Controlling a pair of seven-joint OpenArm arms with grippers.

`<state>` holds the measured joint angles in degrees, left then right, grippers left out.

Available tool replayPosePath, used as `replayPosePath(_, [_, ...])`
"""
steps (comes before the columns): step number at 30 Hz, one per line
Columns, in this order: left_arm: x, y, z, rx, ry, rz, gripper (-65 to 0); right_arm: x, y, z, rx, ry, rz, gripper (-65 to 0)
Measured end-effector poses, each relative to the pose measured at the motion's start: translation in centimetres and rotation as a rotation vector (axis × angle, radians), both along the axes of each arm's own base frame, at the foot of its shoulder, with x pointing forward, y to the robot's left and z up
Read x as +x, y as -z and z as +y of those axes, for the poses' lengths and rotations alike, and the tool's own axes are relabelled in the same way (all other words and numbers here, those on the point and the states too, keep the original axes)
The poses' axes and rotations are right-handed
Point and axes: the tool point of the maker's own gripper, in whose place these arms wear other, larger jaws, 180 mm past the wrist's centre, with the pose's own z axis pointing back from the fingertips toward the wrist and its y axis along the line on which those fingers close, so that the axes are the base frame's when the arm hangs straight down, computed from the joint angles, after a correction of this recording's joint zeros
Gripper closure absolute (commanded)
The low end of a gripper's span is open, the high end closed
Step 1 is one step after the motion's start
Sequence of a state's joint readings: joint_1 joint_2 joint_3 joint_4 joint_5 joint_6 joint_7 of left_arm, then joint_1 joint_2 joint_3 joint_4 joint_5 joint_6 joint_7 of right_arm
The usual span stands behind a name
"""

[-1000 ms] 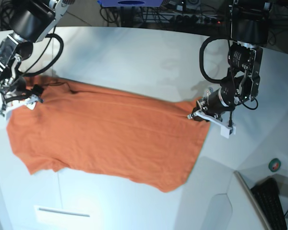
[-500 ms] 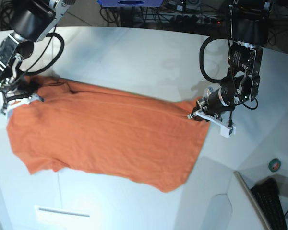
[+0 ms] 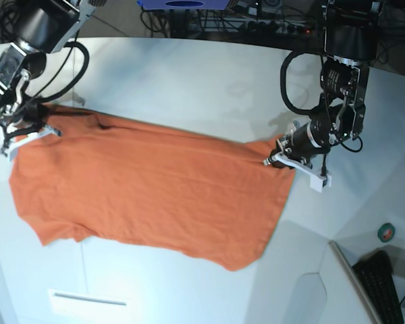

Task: Layout the t-shirt on the table in an organized manner, then fold the t-shirt properly
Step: 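Lower the t-shirt and pull its edge taut with both grippers, then drag the t-shirt edge away from the robot with both grippers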

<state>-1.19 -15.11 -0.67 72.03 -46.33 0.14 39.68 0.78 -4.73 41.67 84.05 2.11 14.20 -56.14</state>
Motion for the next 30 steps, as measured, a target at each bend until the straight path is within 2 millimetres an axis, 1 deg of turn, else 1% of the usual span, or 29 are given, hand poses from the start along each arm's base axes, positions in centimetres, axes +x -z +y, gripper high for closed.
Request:
replayPosePath(2, [-0.9, 0.6, 0.2, 0.005, 0.002, 0.023, 0.0, -0.9, -0.7, 0.3, -0.020, -0.047, -0.008, 0.0])
replayPosePath(4, [-1.1, 0.7, 0.6, 0.016, 0.003, 0.027, 0.0, -1.7, -1.5, 0.2, -0.042, -0.082, -0.017, 0.0])
replayPosePath(5, [-1.1, 0.7, 0.9, 0.022, 0.002, 0.026, 0.0, -2.5, -1.7, 0.2, -0.047, -0.095, 0.002, 0.0])
replayPosePath(6, [-1.2, 0.7, 1.2, 0.025, 0.000, 0.027, 0.0, -3.6, -1.7, 0.0, -0.054, -0.106, 0.039, 0.0])
replayPosePath(8, [-1.8, 1.0, 1.4, 0.029, -0.001, 0.040, 0.0, -5.1, -1.6, 0.0, -0.062, -0.128, 0.065, 0.0])
replayPosePath(10, [-2.7, 1.6, 1.4, 0.029, 0.000, 0.058, 0.0, -6.9, -1.0, 0.2, -0.055, -0.151, 0.114, 0.0])
replayPosePath(11, [-3.1, 1.8, 1.5, 0.028, -0.002, 0.068, 0.0, -7.4, -0.7, 0.4, -0.050, -0.157, 0.123, 0.0])
replayPosePath(13, [-3.5, 2.0, 1.6, 0.030, -0.005, 0.077, 0.0, -8.1, -0.3, 0.8, -0.037, -0.162, 0.140, 0.0])
replayPosePath(17, [-3.5, 2.0, 1.6, 0.030, -0.006, 0.075, 0.0, -8.5, -0.2, 0.7, -0.039, -0.164, 0.144, 0.0])
replayPosePath(18, [-3.5, 2.0, 1.6, 0.030, -0.006, 0.076, -4.3, -8.7, -0.1, 0.7, -0.039, -0.164, 0.148, 0.0])
replayPosePath(20, [-3.5, 2.0, 1.6, 0.029, -0.006, 0.076, -17.6, -8.8, -0.1, 0.7, -0.039, -0.164, 0.150, 0.0])
replayPosePath(22, [-3.5, 2.0, 1.7, 0.030, -0.008, 0.076, -29.5, -8.8, -0.1, 0.7, -0.039, -0.164, 0.149, 0.0])
replayPosePath(24, [-3.4, 1.9, 2.0, 0.031, -0.008, 0.073, -38.2, -8.8, -0.1, 0.7, -0.039, -0.165, 0.151, 0.0])
replayPosePath(25, [-3.4, 1.7, 2.4, 0.040, -0.008, 0.072, -40.5, -9.1, 0.0, 0.7, -0.039, -0.165, 0.156, 0.0])
replayPosePath(27, [-3.4, 1.3, 3.3, 0.065, -0.008, 0.066, -41.0, -9.5, 0.1, 0.7, -0.038, -0.165, 0.165, 0.0])
replayPosePath(30, [-3.7, -0.5, 4.4, 0.093, 0.002, 0.022, -41.6, -9.4, 0.1, 0.7, -0.037, -0.165, 0.164, 0.0])
